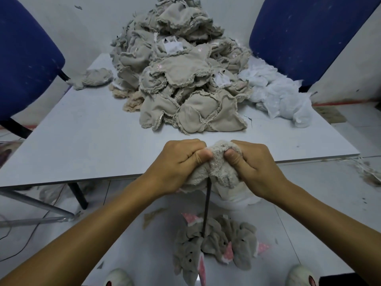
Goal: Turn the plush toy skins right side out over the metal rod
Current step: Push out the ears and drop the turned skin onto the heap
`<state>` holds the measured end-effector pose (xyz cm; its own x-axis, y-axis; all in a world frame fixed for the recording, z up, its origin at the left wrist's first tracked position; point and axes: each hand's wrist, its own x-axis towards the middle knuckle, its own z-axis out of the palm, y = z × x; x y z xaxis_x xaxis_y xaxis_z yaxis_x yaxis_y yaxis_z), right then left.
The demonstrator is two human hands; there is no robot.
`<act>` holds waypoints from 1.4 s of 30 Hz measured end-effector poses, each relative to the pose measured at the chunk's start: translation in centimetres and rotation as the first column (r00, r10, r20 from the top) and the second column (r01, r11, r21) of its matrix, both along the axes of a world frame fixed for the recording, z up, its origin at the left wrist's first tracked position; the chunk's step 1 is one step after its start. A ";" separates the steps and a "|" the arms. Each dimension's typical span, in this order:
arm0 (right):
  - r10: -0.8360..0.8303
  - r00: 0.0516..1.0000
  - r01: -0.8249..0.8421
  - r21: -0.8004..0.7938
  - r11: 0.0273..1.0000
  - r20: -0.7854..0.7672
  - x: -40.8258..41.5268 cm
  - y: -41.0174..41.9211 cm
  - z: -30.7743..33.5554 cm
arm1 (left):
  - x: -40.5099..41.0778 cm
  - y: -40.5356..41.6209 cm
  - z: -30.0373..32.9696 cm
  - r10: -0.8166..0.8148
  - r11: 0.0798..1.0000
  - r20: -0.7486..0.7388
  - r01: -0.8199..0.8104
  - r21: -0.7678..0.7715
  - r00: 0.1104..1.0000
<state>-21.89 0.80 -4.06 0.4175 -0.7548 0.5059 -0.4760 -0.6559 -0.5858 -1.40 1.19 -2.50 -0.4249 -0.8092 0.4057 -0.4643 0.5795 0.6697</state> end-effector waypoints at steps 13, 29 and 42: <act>0.048 0.992 -0.041 0.063 0.997 -0.120 -0.1 0.2 -0.3 | -0.2 1.0 -1.7 -0.022 0.994 -0.002 0.022 -0.103 1.000; -0.086 0.995 0.061 -0.383 0.922 -0.049 0.0 0.3 -0.3 | -0.5 0.4 0.3 -0.006 0.996 -0.078 -0.001 -0.093 0.997; -0.047 0.992 0.010 -0.300 0.954 -0.117 -0.1 0.1 -0.9 | 0.0 0.7 -0.8 -0.029 0.996 0.008 0.028 0.085 1.000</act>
<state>-22.02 0.88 -4.92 0.4704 -0.5899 0.6563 -0.5526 -0.7768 -0.3022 -1.36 1.86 -3.31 -0.4514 -0.8282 0.3323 -0.4549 0.5339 0.7127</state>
